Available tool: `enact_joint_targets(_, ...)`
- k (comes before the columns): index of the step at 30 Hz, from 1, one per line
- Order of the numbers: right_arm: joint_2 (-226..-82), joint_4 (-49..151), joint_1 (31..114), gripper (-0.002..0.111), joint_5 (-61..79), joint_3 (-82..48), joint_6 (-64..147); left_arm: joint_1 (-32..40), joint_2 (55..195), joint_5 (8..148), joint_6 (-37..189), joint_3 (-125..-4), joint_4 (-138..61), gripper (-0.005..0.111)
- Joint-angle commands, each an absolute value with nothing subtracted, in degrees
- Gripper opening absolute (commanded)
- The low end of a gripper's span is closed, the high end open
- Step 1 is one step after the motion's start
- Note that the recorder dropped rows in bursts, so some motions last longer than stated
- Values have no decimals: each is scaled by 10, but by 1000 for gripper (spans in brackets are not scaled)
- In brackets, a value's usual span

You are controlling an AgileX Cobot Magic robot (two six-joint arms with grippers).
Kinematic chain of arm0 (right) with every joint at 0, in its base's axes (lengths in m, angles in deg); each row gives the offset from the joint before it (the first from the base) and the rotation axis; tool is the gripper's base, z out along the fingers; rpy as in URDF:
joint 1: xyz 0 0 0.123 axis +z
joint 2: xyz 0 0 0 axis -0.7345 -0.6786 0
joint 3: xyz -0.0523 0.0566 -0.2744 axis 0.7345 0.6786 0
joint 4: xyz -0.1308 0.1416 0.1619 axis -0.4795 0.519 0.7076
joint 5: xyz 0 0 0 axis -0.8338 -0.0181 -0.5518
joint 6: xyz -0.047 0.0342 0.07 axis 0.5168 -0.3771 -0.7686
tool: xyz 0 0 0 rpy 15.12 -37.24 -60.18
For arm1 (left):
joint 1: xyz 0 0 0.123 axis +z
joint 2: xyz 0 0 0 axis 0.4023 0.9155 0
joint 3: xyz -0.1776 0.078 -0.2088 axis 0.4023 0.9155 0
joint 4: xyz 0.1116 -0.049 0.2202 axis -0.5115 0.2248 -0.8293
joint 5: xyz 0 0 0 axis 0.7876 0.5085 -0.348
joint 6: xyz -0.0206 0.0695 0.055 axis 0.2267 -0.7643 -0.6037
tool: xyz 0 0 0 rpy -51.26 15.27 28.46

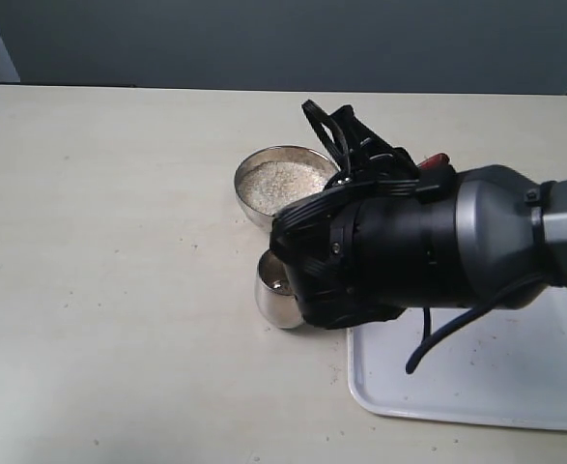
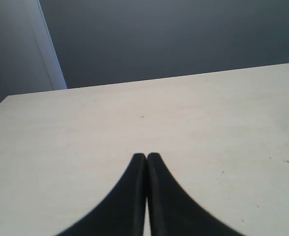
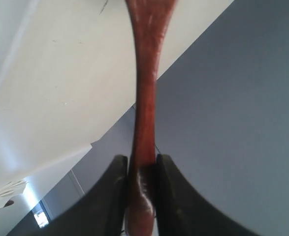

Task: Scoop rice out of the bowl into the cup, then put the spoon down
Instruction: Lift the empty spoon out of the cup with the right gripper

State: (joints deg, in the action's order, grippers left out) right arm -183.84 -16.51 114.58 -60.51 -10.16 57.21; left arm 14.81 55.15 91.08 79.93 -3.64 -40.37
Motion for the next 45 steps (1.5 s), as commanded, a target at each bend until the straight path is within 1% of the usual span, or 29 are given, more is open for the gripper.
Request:
enact_joint_targets(1, -1839, -177, 1147, -1, -608, -99, 567, 145, 549, 910, 803, -39, -404, 1)
enact_joint_targets(8, -1839, -176, 1147, -1, -608, -99, 562, 145, 549, 910, 803, -39, -404, 1)
enact_joint_targets(16, -1829, -149, 1147, -1, -608, -99, 462, 145, 549, 910, 803, -39, -404, 1)
enact_joint_targets(19, -1809, -97, 1147, -1, -608, -100, 415, 145, 549, 910, 803, -39, -404, 1)
enact_joint_targets(25, -1738, 71, 1145, -1, -608, -101, 313, 145, 549, 910, 803, -39, -404, 1)
enact_joint_targets(29, -1687, 168, 1145, -1, -544, -101, 286, 145, 549, 910, 803, -39, -404, 1)
enact_joint_targets(34, -1653, 205, 1143, -1, -477, -101, 213, 145, 549, 910, 803, -39, -404, 1)
enact_joint_targets(37, -1647, 239, 1104, -1, -427, -101, 167, 145, 549, 910, 803, -39, -404, 1)
enact_joint_targets(41, -1647, 288, 1037, -1, -336, -95, 168, 145, 549, 910, 803, -39, -404, 1)
enact_joint_targets(45, -1647, 337, 958, -1, -348, -88, 182, 145, 549, 910, 803, -39, -404, 1)
